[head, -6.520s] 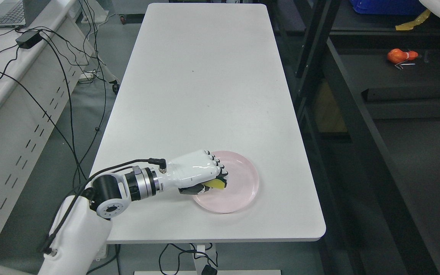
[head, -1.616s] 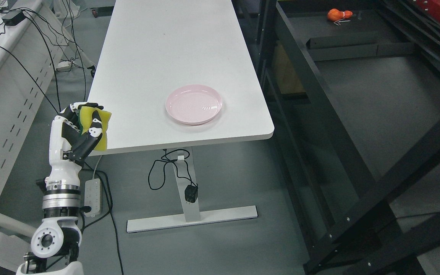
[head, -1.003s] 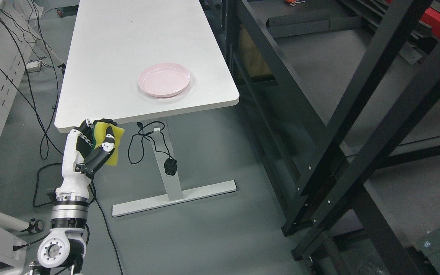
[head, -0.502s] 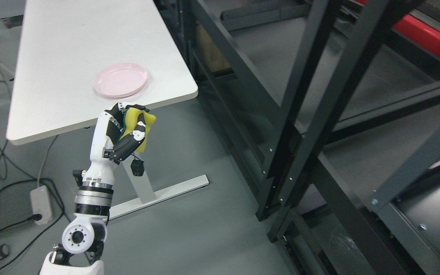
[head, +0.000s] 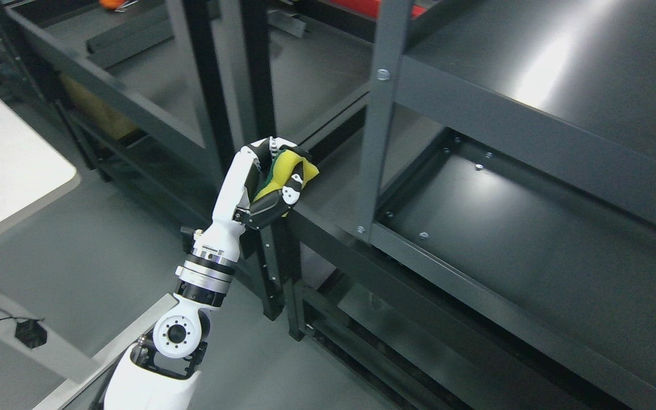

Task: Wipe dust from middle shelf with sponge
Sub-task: 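Raise the left hand with the sponge into the middle shelf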

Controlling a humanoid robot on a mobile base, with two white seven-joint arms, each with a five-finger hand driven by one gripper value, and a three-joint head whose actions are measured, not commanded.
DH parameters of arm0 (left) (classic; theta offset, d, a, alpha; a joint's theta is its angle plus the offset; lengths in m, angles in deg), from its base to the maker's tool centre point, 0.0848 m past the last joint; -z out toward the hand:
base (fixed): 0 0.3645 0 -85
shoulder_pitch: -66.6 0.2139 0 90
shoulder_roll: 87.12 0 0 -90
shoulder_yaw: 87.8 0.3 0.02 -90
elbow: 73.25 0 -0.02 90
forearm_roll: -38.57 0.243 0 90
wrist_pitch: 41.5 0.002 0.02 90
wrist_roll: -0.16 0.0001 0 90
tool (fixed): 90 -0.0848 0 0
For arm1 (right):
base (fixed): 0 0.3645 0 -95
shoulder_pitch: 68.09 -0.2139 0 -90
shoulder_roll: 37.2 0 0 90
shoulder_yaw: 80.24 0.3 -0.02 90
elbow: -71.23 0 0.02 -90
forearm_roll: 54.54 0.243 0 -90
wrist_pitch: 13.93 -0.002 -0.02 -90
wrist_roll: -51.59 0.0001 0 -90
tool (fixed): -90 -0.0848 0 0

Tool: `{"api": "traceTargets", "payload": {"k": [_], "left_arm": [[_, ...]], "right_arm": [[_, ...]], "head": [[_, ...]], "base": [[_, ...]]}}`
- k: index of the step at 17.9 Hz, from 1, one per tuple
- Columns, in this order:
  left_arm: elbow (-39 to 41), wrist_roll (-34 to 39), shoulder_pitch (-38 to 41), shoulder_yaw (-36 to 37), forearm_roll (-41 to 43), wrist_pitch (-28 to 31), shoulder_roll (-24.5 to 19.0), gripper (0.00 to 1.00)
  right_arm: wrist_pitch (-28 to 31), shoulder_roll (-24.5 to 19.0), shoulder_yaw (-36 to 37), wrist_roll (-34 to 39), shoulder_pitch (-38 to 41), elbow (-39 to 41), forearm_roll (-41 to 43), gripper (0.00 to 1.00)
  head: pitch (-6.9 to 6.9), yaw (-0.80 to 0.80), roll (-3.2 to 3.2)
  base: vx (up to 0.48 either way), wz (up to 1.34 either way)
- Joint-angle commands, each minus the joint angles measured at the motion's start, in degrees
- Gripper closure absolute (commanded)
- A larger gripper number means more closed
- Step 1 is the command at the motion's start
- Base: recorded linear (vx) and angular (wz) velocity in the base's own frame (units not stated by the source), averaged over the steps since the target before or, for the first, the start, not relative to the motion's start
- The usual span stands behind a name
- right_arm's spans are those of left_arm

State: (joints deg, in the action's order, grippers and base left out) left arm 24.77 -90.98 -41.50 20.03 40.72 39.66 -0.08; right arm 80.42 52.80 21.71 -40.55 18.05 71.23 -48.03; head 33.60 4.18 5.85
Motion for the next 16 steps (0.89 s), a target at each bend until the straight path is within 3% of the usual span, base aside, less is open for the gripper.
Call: {"api": "traceTargets", "payload": {"k": [1, 5, 7, 13, 16], "left_arm": [[-0.03, 0.0, 2.36, 12.83, 0.75, -0.21, 0.41, 1.0], [0.06, -1.04, 1.31, 13.72, 0.75, -0.57, 0.58, 1.0], [-0.46, -6.65, 0.17, 13.81, 0.83, -0.48, 1.19, 1.0], [-6.0, -9.23, -17.31, 21.69, 7.33, -0.92, 1.96, 0.99], [-6.09, -9.23, -19.26, 28.2, 11.28, -6.61, 1.96, 0.99]], "right_arm": [[0.05, 1.0, 0.01, 0.03, -0.01, 1.0, 0.0, 0.0], [0.05, 1.0, 0.01, 0.03, -0.01, 1.0, 0.0, 0.0], [0.05, 1.0, 0.01, 0.03, -0.01, 1.0, 0.0, 0.0], [0.05, 1.0, 0.01, 0.03, -0.01, 1.0, 0.0, 0.0], [0.05, 1.0, -0.08, 0.03, -0.1, 1.0, 0.0, 0.0]], "head": [[0.0, 0.0, 0.0], [0.0, 0.0, 0.0], [0.0, 0.0, 0.0], [0.0, 0.0, 0.0], [0.0, 0.0, 0.0]], "base": [[-0.05, -0.74], [-0.026, -0.42], [-0.002, -0.03], [-0.003, -0.11], [-0.015, -0.65]]}}
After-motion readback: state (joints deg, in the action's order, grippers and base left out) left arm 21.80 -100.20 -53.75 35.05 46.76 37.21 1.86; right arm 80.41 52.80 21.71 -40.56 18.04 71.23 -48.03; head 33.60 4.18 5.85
